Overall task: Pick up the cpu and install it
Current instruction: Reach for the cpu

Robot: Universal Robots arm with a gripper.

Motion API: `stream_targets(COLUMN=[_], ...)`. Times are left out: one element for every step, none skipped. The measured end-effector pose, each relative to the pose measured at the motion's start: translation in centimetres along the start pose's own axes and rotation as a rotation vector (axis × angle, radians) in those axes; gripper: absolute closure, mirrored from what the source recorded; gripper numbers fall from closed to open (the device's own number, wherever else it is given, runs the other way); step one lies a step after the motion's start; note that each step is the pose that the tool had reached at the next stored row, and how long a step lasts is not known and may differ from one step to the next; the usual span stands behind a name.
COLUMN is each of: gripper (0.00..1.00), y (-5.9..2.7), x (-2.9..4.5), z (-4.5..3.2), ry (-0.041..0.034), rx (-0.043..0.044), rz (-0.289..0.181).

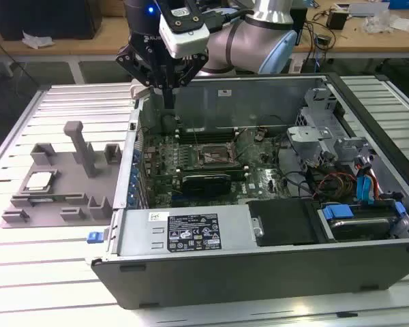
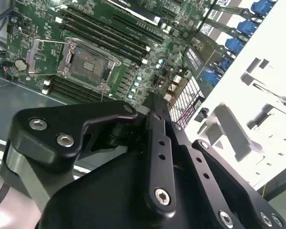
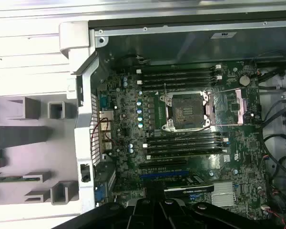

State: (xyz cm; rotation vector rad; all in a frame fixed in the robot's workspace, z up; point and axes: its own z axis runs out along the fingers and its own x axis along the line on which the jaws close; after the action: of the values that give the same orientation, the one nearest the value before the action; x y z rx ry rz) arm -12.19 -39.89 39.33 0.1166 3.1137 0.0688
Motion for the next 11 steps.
stream_targets(gripper=[0.89,0.89,0.89,0.89,0.89,0.89,0.89,0.89,0.89,0.89,0.89], y=[0.00,0.00,0.00,0.00,0.00,0.00,0.00,-0.01,-0.01,-0.02,-0.03], x=[0.00,0.00,0.00,0.00,0.02,0.04,0.06,0.12,0.20,0.30,0.39], z=[0.00,0.00,0.00,0.00,0.00,-0.01,0.00,0.00,0.00,-0.01,-0.01], ry=[0.0000,0.0000,0.0000,0.0000,0.0000,0.0001,0.0001,0.0000,0.0000,0.0000,0.0000], rx=[-0.0001,0.0000,0.0000,0.0000,0.0000,0.0001,0.0000,-0.0001,0.0000,0.0000,0.0000], rz=[0.000,0.000,0.000,0.000,0.000,0.000,0.000,0.000,0.000,0.000,0.000])
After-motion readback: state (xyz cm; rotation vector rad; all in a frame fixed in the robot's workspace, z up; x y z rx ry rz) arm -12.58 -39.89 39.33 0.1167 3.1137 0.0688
